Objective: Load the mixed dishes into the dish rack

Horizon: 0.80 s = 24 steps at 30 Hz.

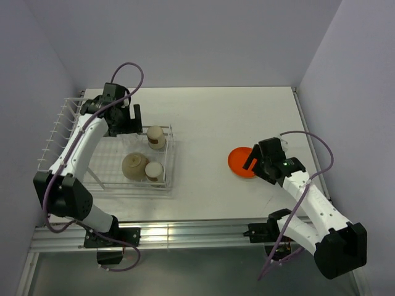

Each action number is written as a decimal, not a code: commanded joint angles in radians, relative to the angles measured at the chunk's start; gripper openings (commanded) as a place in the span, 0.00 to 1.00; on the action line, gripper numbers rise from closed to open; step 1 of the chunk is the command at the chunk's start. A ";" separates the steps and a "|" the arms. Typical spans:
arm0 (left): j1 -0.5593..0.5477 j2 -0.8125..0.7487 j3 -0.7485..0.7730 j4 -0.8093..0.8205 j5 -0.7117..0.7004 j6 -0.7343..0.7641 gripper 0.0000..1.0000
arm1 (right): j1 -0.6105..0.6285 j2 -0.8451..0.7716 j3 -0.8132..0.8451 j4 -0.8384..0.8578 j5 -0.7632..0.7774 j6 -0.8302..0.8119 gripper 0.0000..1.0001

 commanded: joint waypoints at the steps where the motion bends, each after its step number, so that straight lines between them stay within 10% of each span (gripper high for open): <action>1: -0.029 -0.133 -0.021 0.068 0.070 -0.024 0.99 | -0.055 -0.007 -0.073 0.083 -0.046 0.047 0.92; 24: -0.130 -0.607 -0.260 0.267 0.447 -0.132 0.99 | -0.176 0.063 -0.231 0.370 -0.233 0.170 0.67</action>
